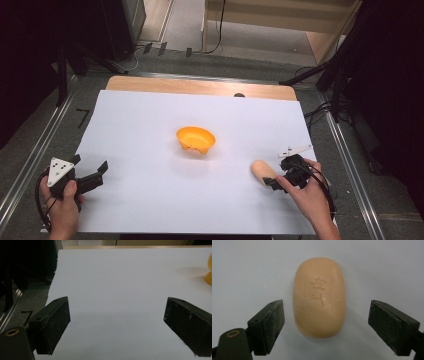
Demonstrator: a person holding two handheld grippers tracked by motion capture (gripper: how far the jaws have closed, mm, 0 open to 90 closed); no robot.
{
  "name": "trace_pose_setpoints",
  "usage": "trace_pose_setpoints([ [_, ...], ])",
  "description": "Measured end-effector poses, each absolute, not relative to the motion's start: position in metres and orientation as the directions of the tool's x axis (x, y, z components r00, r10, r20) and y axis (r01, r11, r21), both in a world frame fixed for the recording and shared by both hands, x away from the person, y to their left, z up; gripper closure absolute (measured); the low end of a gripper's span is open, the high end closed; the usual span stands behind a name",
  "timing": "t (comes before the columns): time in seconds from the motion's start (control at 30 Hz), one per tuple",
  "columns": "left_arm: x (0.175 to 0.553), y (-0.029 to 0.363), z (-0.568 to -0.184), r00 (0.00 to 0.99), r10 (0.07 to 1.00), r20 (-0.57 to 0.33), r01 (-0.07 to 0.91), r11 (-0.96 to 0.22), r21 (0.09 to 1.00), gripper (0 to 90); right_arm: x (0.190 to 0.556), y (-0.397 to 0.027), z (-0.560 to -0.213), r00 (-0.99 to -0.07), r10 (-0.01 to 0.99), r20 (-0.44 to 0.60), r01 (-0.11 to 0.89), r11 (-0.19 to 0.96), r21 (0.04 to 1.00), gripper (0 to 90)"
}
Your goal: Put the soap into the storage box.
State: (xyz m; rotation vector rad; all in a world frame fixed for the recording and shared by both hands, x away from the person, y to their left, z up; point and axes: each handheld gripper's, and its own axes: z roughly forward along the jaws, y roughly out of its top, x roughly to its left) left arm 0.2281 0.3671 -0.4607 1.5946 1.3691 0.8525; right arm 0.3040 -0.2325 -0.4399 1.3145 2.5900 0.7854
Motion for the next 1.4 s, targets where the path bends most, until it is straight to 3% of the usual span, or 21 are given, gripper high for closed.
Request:
trace_pose_setpoints([
  [0.73,0.228,0.367,-0.461,0.172,0.985,-0.03,0.408,-0.043,0.912,7.4,0.315,-0.206,-0.452,-0.605,0.793,0.062,0.729,0.521,0.444,32.2],
  [1.4,0.227,0.366,-0.461,0.17,0.985,-0.026,0.398,-0.045,0.916,6.2,0.317,-0.202,-0.457,-0.626,0.779,0.041,0.721,0.558,0.41,33.3],
])
